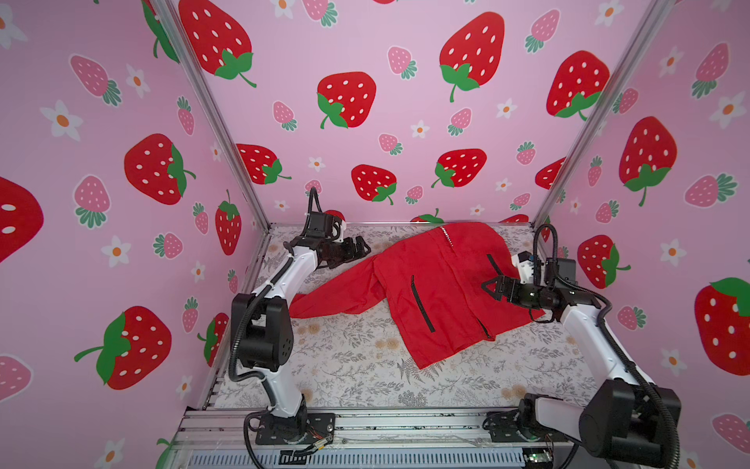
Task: Unzip the jacket
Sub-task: Flatten out the jacket at the center of the board.
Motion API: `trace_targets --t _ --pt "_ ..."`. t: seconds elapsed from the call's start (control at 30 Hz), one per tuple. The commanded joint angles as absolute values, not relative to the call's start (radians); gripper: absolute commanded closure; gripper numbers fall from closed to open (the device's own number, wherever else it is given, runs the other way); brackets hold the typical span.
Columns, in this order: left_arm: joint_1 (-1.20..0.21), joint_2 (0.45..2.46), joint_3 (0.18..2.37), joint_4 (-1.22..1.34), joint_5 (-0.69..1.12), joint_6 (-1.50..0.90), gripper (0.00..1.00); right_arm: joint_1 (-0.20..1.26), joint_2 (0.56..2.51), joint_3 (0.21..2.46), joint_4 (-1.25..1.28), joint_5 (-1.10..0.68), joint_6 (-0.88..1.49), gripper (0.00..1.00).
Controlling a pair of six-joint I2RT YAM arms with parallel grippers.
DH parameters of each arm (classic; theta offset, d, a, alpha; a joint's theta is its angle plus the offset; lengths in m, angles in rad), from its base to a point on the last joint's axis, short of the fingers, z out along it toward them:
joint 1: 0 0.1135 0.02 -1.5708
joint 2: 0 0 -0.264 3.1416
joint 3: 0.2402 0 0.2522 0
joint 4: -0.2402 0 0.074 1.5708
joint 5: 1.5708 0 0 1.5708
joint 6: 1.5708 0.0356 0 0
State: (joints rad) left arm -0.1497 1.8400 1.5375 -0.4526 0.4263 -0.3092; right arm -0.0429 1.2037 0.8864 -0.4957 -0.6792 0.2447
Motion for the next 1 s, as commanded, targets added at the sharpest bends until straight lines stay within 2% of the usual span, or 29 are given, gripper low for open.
trace_targets --t 0.0,0.1,0.2,0.37,0.57,0.73,0.97 --pt "-0.164 1.884 1.579 -0.368 0.356 -0.085 0.01 -0.037 1.153 0.847 -0.551 -0.732 0.248 0.01" --pt "-0.164 1.955 1.602 -0.32 0.386 0.032 0.01 -0.037 1.123 0.829 -0.603 -0.695 0.265 0.01" --pt "-0.161 2.042 1.682 -0.395 0.421 0.124 0.01 -0.041 1.084 0.814 -0.643 -0.675 0.289 0.0" --pt "-0.137 2.129 1.748 -0.493 0.576 0.272 0.13 -0.052 1.064 0.82 -0.678 -0.666 0.284 0.0" --pt "-0.071 2.155 1.787 -0.666 0.759 0.453 0.2 -0.064 1.095 0.827 -0.68 -0.663 0.273 0.0" --pt "-0.061 2.199 1.862 -0.847 0.782 0.574 0.25 -0.069 1.112 0.815 -0.673 -0.666 0.286 0.0" --pt "-0.066 2.274 1.934 -0.924 0.744 0.607 0.3 -0.096 1.088 0.797 -0.665 -0.695 0.319 0.0"
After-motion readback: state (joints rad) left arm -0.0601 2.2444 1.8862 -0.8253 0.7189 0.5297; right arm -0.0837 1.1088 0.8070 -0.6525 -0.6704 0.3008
